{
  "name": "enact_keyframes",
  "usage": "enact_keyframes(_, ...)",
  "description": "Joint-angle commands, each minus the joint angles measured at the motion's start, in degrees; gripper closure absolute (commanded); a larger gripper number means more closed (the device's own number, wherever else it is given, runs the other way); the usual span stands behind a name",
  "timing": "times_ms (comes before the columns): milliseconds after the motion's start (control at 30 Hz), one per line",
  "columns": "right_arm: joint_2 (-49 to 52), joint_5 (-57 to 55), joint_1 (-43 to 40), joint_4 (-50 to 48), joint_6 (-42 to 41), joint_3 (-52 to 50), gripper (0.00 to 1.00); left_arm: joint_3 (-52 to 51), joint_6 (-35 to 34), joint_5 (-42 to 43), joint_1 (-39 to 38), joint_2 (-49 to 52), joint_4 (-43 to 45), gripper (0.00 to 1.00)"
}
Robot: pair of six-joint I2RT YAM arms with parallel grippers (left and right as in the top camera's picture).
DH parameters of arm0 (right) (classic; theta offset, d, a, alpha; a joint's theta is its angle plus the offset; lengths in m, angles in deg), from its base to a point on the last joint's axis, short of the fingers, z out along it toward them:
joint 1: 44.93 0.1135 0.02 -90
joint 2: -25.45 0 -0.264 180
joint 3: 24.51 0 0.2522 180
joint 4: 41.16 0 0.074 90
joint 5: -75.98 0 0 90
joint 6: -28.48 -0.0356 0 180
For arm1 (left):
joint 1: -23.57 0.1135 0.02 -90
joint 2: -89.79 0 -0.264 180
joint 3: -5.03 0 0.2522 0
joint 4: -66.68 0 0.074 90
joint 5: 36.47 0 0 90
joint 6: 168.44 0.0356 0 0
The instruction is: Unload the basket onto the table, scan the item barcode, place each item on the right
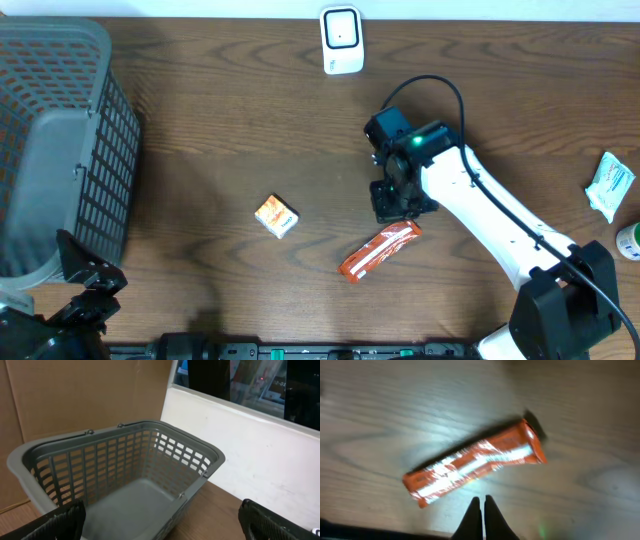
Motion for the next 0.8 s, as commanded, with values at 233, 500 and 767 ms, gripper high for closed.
enact_keyframes(233, 0.2, -2.8, -0.4, -5.6, -10.3, -13.6, 0.99, -0.3, 0.1, -0.5, 0.1, -0.4, 0.0, 0.02)
enact_keyframes(500, 0.2, -0.8, -1.8, -14.9, -11.4, -22.4, 0.96, -0.3, 0.1, -0.5, 0.1, -0.4, 0.0, 0.02)
enact_keyframes(767, 0.2, 0.7, -2.9, -24.7, -11.4, -26.4, 0.94, -0.3, 0.1, -0.5, 0.1, -0.4, 0.0, 0.02)
